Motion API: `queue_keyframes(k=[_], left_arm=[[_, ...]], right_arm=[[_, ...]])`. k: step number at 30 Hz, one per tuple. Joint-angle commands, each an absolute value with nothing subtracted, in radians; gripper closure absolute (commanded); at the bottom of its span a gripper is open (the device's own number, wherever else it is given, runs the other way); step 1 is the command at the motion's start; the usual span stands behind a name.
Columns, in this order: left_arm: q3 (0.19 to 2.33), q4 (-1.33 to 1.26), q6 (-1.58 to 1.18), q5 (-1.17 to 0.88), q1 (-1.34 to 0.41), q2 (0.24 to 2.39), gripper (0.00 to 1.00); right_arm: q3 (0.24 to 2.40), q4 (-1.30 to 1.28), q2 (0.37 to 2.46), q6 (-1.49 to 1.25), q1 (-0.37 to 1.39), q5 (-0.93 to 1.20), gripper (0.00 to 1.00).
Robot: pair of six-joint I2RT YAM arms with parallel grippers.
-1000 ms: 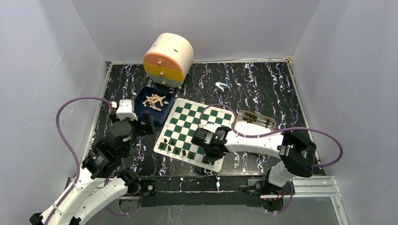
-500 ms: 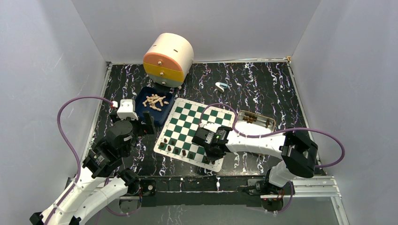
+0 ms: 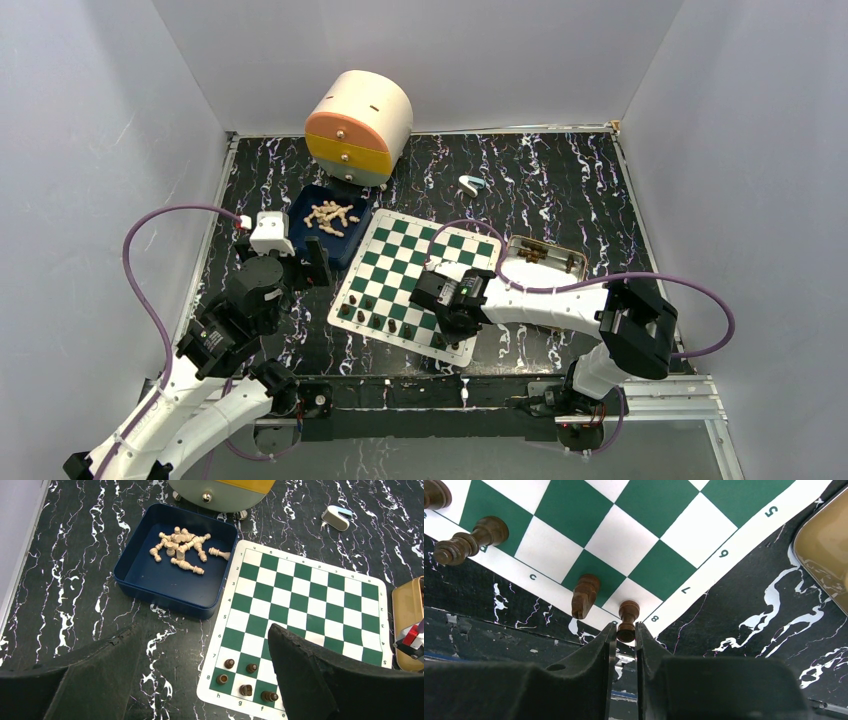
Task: Set up the chess pieces on the board
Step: Adjust the chess piece on the chessboard, then pick up the chess piece from the storage box.
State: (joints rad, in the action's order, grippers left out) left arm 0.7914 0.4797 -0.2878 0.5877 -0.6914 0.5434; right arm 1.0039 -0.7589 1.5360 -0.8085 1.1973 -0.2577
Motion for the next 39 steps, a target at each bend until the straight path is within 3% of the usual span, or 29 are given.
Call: queue_keyframes(k=[1,20,24,29,39], left_arm=[[0.787,0.473,-0.293,0.61,-0.695,0.548,0.08],[0.783,0.473,-0.293,0.561,-0.695,0.579,0.05],[0.779,0.467,-0.306,0.509,-0.695,0.633,0.02],[0.774,0.461,-0.303,0.486,-0.695,0.706,0.04],[0.784,0.435,-0.167,0.24,-0.695,0.816,0.1]], right_arm=[[1.004,-0.753,1.534,-0.813,1.192,-0.269,0.71],[1.074,-0.798,1.491,-0.795,1.157,-0.322,0.57],[1.097,-0.804,1.448,-0.751,1.075,-0.328,0.59],[1.121,-0.775,1.362,-0.684,0.953,-0.35,0.6],[1.024,-0.614,1.259,-0.492,0.606,-0.371,0.62]])
